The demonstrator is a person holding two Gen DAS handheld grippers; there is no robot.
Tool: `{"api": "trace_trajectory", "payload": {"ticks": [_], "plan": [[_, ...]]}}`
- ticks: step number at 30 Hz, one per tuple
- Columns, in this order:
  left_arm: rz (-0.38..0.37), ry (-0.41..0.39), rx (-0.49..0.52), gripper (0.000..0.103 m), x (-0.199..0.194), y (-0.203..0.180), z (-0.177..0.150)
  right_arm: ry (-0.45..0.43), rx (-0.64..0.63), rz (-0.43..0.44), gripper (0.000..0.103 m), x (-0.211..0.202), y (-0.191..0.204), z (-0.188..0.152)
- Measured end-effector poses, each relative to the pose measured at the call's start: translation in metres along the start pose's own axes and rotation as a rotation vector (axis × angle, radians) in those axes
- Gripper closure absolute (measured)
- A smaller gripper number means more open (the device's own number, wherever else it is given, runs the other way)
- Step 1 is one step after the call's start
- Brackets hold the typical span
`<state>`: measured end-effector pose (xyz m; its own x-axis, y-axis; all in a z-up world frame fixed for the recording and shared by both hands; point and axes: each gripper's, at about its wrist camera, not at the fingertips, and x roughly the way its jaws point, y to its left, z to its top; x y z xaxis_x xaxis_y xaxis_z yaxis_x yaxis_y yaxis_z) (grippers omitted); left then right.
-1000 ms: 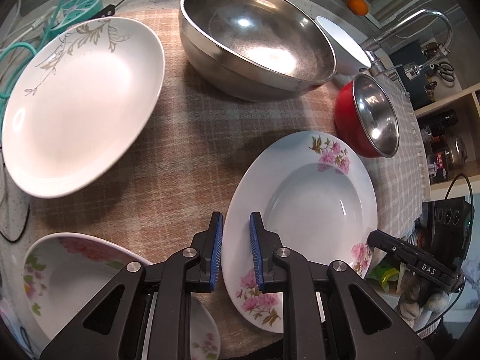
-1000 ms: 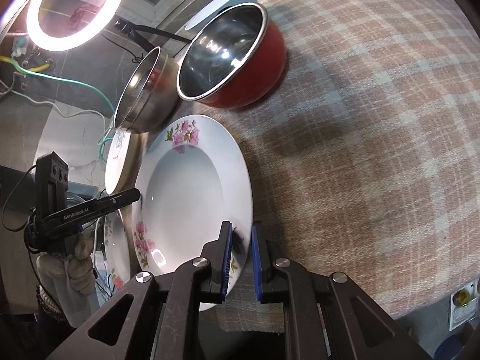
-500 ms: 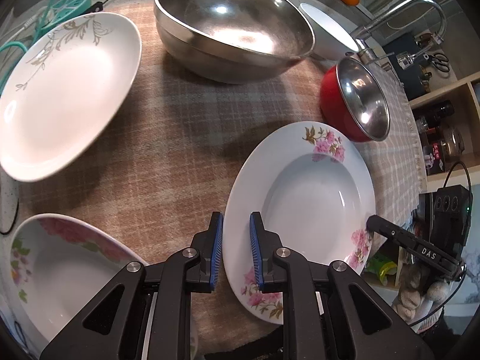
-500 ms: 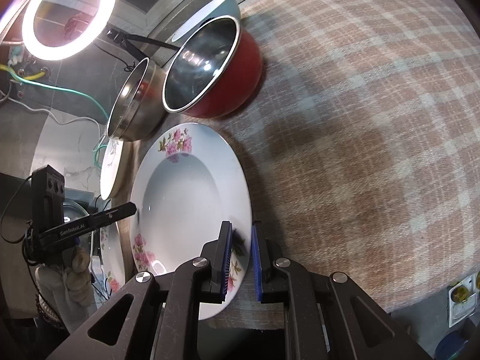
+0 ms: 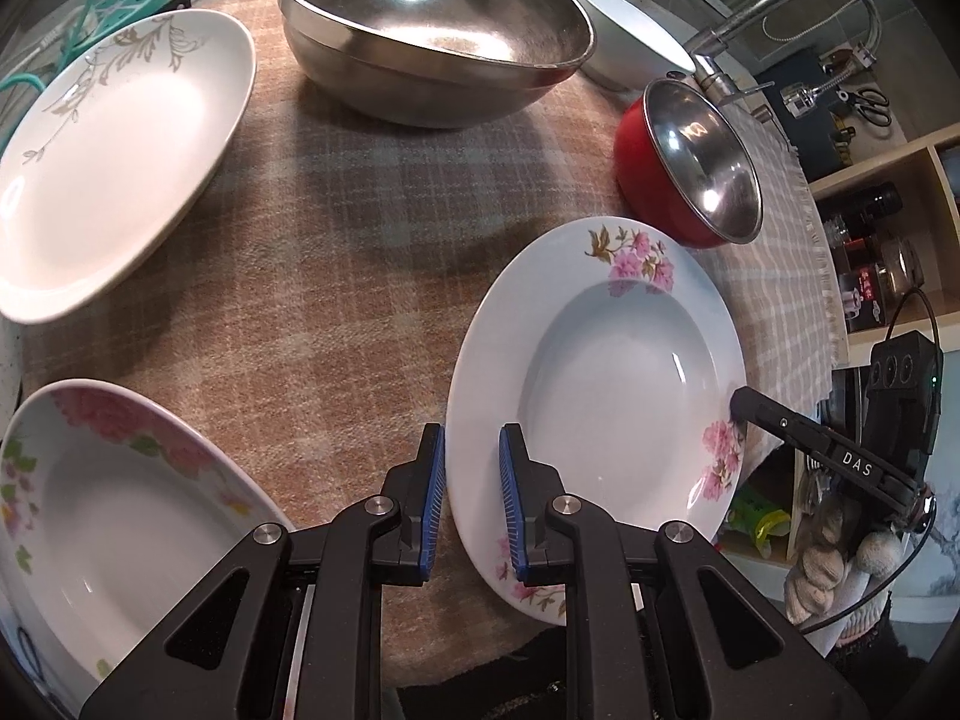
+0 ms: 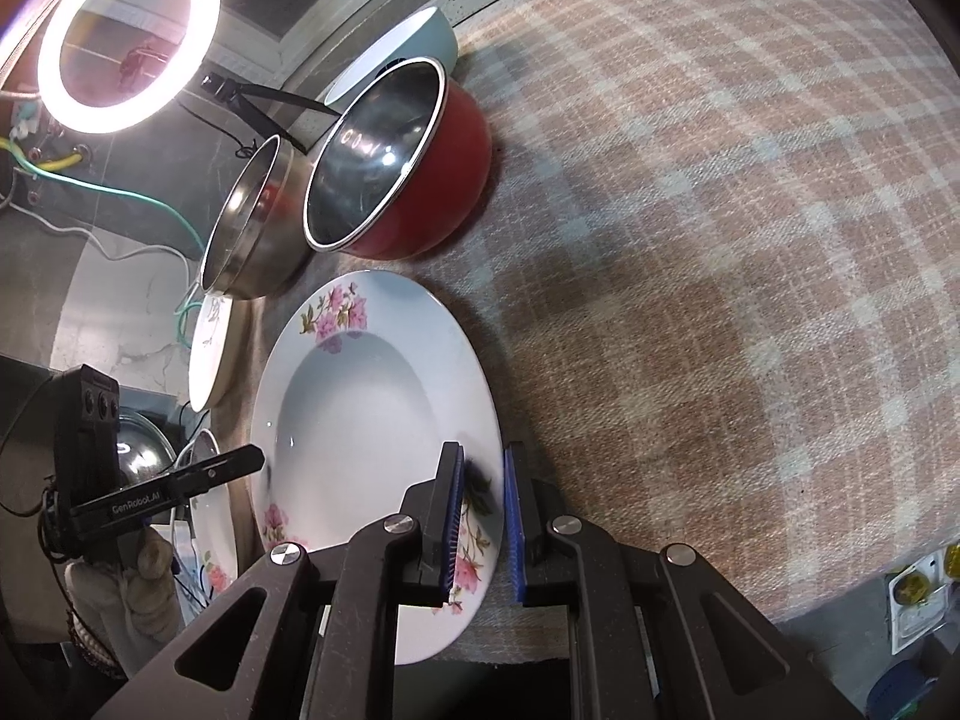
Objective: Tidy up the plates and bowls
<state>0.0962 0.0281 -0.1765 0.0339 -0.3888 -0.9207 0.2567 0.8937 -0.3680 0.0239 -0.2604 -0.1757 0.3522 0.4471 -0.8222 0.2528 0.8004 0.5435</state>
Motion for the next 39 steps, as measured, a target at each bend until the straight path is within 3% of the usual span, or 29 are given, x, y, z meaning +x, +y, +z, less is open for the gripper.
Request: {"api": "trace_trajectory", "payload": {"ticks": [23,27,32,39], "plan": [[-0.010,-0.006,-0.030,0.087,0.003,0.001,-0.003,-0.012,-0.048,-0.027,0.089,0.000,0.002,0.008],[0.029,-0.039,-0.037,0.087,-0.005,0.001,-0.005,-0.029,-0.081,-0.085,0.089,-0.005,0.006,0.007],[0.038,-0.095,-0.071,0.087,-0.023,0.007,-0.008,-0.060,-0.076,-0.095,0.085,-0.024,0.001,0.008],[0.033,-0.277,-0.136,0.086,-0.071,0.007,-0.029,-0.117,-0.145,-0.079,0.085,-0.050,0.017,0.018]]}}
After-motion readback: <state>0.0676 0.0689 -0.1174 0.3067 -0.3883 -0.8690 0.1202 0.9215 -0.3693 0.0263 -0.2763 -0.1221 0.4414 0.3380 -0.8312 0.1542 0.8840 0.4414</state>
